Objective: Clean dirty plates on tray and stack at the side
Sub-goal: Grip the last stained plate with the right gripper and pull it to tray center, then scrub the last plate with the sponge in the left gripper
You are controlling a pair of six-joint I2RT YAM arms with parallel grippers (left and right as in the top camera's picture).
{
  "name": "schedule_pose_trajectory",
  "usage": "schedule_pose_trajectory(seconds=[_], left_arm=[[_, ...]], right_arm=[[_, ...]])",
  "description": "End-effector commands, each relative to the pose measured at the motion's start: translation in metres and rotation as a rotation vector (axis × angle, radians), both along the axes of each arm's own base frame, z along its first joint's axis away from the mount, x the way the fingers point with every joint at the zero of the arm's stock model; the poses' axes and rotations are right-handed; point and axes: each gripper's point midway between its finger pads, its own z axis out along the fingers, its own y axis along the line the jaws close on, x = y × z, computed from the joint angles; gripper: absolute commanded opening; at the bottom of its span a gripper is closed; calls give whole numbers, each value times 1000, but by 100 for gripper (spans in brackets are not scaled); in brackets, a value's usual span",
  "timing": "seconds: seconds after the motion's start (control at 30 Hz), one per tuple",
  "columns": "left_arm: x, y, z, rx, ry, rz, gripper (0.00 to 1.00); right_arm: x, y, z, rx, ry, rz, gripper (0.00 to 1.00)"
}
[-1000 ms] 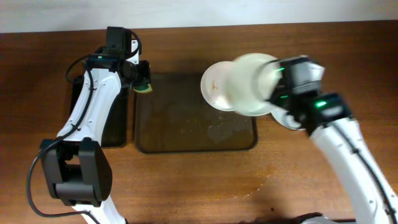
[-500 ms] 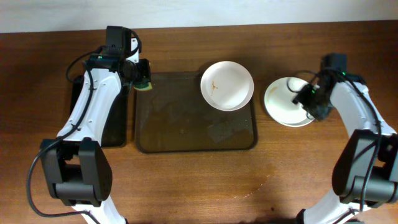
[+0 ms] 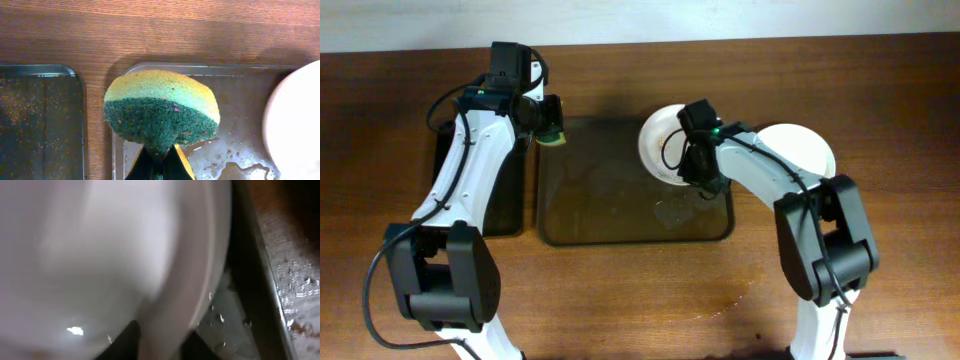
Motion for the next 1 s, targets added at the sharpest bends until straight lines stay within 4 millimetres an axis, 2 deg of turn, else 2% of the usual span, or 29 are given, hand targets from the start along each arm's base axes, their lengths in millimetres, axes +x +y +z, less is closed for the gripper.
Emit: schedule_pose_trajectory(seconds=[0.0,0.03,0.1,0.17,0.23,0.27,0.3,0.33,0.4,0.5,0.57,0.63,0.7,0.77,0.83,0.97], left_arm=[[-1,-3,-6,-6,12,-23,0],[-1,-3,-6,-6,12,-23,1],[-1,-3,-6,-6,11,-23,1],[-1,-3,-6,-6,11,-23,0],[-1,-3,-6,-6,12,-23,1],[-1,-3,-6,-6,11,-23,1],[-1,-4,-6,-6,11,-24,0],[-1,-4,-6,-6,11,-25,1],[-1,-4,-7,-6,13,-25,0],[-1,-4,-14,-5,30,-25,1],[-1,-4,-22,-4,47,-25,0],[-1,-4,-22,-7,47,-19,1],[-1,-4,-22,-7,48,-19,1],[0,-5,-22,-7,45,-19,1],[0,-7,-22,-21,44,-26,1],[0,-17,-21,-37,39,-50,1]], right_arm=[[-21,23,-7,59,86,67,15],[-31,35,-7,88,117,108,12],[-47,51,-6,78,150,160,13],[-46,60,1,81,137,206,18],[-25,61,17,82,76,275,45],[-14,59,23,83,42,320,51],[7,58,29,79,-40,419,62],[23,57,30,64,-105,509,69],[41,56,22,31,-167,640,68],[38,60,-2,26,-135,747,56],[26,71,-5,98,-105,785,48],[18,74,-11,103,-71,790,29],[4,79,-19,115,-17,758,4],[-4,86,-21,132,19,663,4],[-10,81,-22,156,77,444,4],[-10,70,-25,128,102,225,4]])
